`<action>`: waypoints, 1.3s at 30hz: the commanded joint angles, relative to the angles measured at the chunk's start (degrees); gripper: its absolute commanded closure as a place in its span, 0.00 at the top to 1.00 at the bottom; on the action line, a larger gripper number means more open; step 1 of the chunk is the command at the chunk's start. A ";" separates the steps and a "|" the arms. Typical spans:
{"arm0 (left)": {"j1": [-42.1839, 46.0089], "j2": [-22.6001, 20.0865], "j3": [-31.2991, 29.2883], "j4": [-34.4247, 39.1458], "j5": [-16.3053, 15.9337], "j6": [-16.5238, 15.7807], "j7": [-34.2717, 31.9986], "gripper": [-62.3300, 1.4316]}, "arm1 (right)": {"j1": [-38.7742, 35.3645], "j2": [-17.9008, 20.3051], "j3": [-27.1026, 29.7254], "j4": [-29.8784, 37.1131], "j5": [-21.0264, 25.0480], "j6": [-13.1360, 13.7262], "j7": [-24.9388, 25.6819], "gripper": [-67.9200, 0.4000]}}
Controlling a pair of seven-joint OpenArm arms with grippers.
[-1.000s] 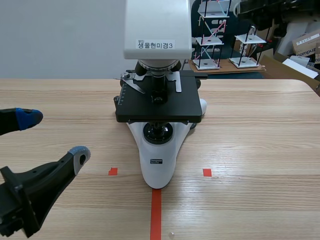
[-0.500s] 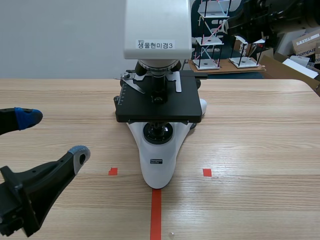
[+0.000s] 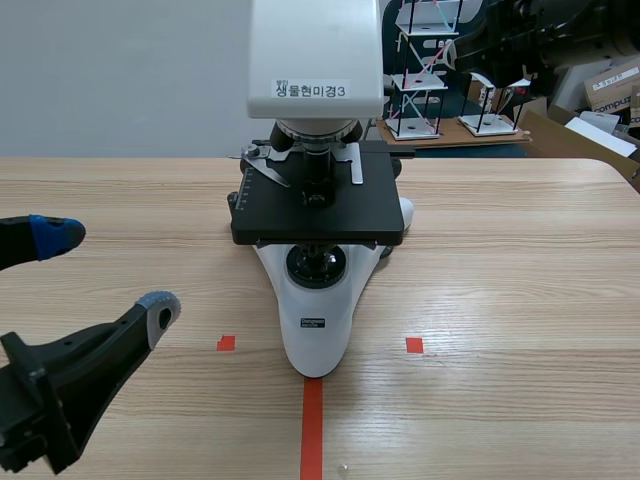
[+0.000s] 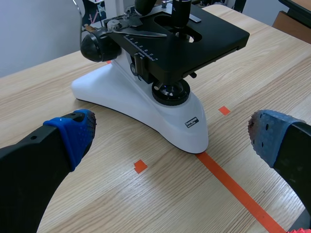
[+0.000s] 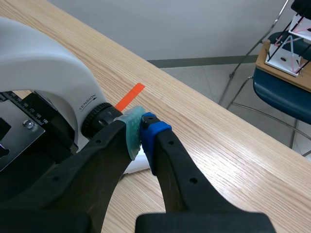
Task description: Point at the coarse focus knob
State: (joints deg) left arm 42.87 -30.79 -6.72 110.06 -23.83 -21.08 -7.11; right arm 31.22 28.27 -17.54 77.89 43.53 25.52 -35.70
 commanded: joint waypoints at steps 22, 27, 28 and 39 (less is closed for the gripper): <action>-0.07 0.13 -0.44 0.22 -0.42 -0.04 -0.96 1.00 | 1.16 0.24 0.07 1.27 1.51 1.77 0.70 0.02; -0.07 0.13 -0.42 0.22 -0.42 -0.04 -0.96 1.00 | 1.16 -0.04 -0.02 1.27 1.51 1.77 0.66 0.02; -0.07 0.13 -0.42 0.22 -0.42 -0.04 -0.96 1.00 | 1.16 -0.04 -0.11 1.27 1.49 1.77 0.66 0.02; -0.07 0.13 -0.42 0.22 -0.42 -0.04 -0.96 1.00 | 1.16 -0.04 -0.11 1.27 1.46 1.77 0.66 0.02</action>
State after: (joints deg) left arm 42.87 -30.79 -6.72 110.06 -23.83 -21.08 -7.11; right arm 31.20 28.08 -17.61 77.89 44.60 27.46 -35.70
